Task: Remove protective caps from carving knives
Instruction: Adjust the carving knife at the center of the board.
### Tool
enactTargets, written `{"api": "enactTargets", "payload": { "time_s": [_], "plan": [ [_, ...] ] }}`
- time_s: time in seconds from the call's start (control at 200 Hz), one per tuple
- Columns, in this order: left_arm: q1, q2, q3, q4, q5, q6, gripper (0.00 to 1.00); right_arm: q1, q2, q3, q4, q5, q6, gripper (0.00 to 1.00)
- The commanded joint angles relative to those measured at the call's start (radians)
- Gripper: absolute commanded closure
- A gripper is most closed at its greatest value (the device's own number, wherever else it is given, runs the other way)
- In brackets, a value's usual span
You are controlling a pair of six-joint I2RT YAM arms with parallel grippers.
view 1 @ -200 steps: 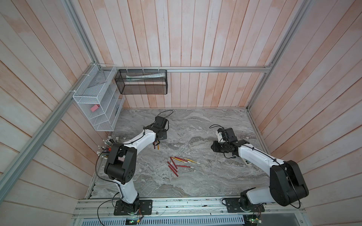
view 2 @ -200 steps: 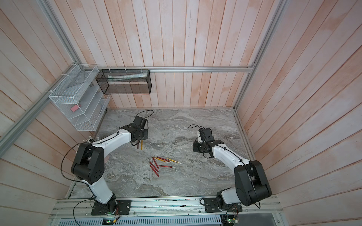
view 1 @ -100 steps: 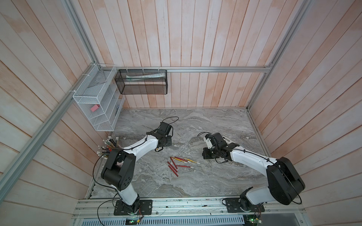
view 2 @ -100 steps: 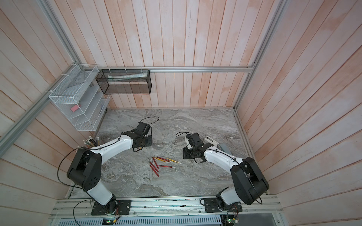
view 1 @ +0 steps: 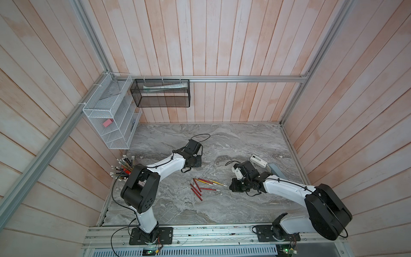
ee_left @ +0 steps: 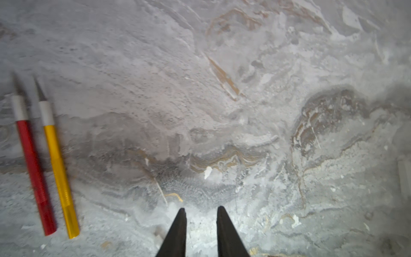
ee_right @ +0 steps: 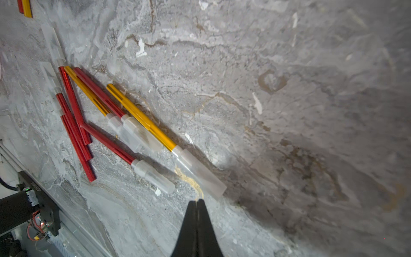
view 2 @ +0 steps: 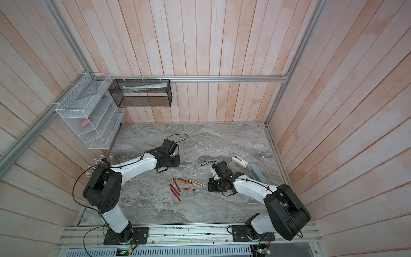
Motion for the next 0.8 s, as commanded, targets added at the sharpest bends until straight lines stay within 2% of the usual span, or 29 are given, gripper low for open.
{"api": "enactTargets", "payload": {
  "time_s": [0.0, 0.165, 0.49, 0.795],
  "plan": [
    [-0.018, 0.046, 0.047, 0.027, 0.041, -0.009, 0.77, 0.011, 0.018, -0.015, 0.034, -0.038, 0.024, 1.0],
    [-0.042, 0.099, 0.087, 0.039, 0.067, -0.011, 0.84, 0.015, 0.041, -0.022, 0.051, -0.039, 0.022, 1.0],
    [-0.088, 0.169, 0.113, 0.078, 0.12, -0.023, 0.84, -0.007, 0.149, 0.017, 0.103, -0.031, 0.002, 1.0],
    [-0.096, 0.239, 0.131, 0.105, 0.188, 0.003, 0.84, -0.089, 0.212, 0.062, 0.11, -0.044, -0.043, 1.0]
  ]
}}
